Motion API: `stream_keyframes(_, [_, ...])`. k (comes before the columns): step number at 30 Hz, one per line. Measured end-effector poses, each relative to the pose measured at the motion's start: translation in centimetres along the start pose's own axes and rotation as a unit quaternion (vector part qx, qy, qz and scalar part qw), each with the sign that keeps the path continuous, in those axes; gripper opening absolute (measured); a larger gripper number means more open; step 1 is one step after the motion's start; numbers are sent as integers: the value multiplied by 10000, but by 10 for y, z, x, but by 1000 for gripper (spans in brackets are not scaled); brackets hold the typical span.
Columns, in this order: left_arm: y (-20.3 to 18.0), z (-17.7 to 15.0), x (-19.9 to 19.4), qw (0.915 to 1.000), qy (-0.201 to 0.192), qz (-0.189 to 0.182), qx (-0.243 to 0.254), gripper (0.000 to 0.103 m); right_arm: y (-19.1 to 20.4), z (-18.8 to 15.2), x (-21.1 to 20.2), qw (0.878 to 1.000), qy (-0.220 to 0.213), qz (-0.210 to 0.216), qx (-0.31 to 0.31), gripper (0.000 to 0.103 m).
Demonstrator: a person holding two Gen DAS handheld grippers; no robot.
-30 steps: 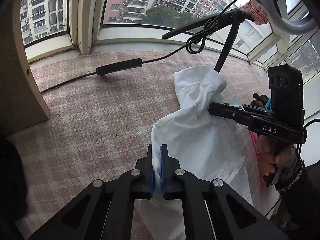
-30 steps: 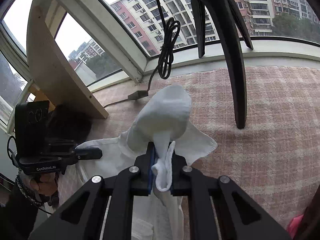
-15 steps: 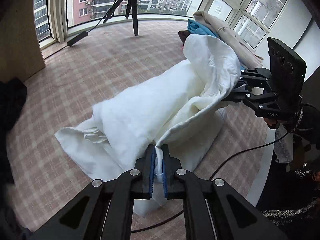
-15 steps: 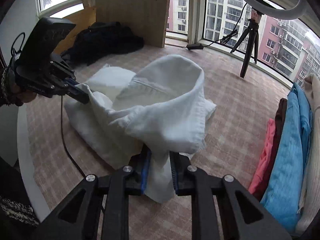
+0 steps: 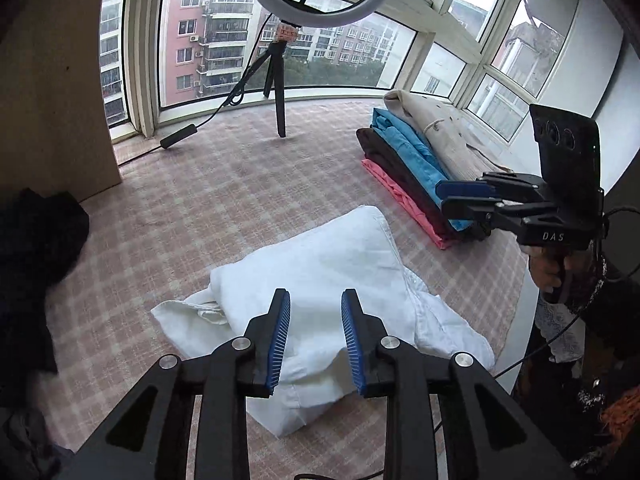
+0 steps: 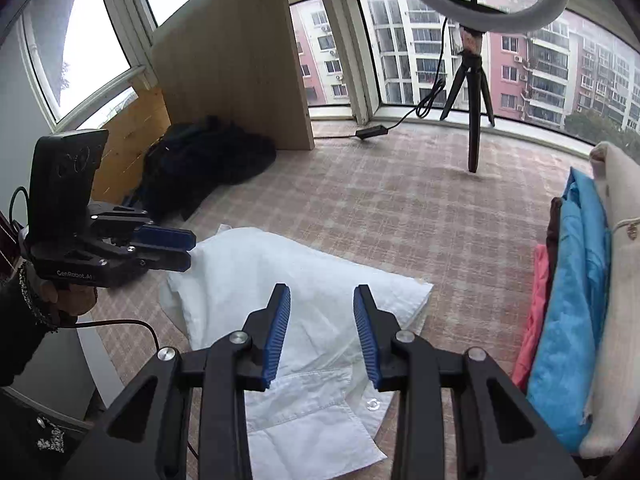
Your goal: Fold clothes
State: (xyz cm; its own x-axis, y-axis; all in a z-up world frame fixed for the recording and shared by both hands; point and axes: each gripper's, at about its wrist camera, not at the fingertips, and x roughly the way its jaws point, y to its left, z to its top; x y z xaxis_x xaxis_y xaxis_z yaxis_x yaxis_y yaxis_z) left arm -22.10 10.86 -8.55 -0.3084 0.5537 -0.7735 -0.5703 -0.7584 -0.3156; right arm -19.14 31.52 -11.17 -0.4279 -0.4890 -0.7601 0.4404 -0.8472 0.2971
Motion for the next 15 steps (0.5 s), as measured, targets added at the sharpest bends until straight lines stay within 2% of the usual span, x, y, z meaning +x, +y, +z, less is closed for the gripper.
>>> stream_keyframes(1, [5,-1,15,9999,130,25,-95,25,2,0,27,9994,333,29,-1,30])
stream_keyframes(4, [22,-1,60,9979,386,491,-157,25,-6,12,79,9904,410,-1204,-548,29])
stream_keyframes(6, [39,7,79,9966,328,557,-514,24,-36,32,107,9866,689,-1454,-277,29])
stream_keyframes(7, [43,8,79,9959,307,524,-664,23,-48,38,109,9882,810,-1302,-12,29])
stream_keyframes(8, [47,9,79,9951,286,491,-813,23,-56,43,102,9884,810,-1277,165,29])
stream_keyframes(10, [53,10,73,9935,188,427,-1036,21,-53,39,61,9902,439,-1322,53,30])
stream_keyframes(11, [51,7,56,9940,63,408,-1012,22,-51,32,34,9917,224,-1268,38,31])
stream_keyframes(13, [47,-6,22,9945,-103,374,-968,28,-47,8,-14,9946,132,-1008,195,41])
stream_keyframes(15, [45,-23,-3,9945,-133,347,-980,30,-43,-22,-50,9947,167,-859,536,55])
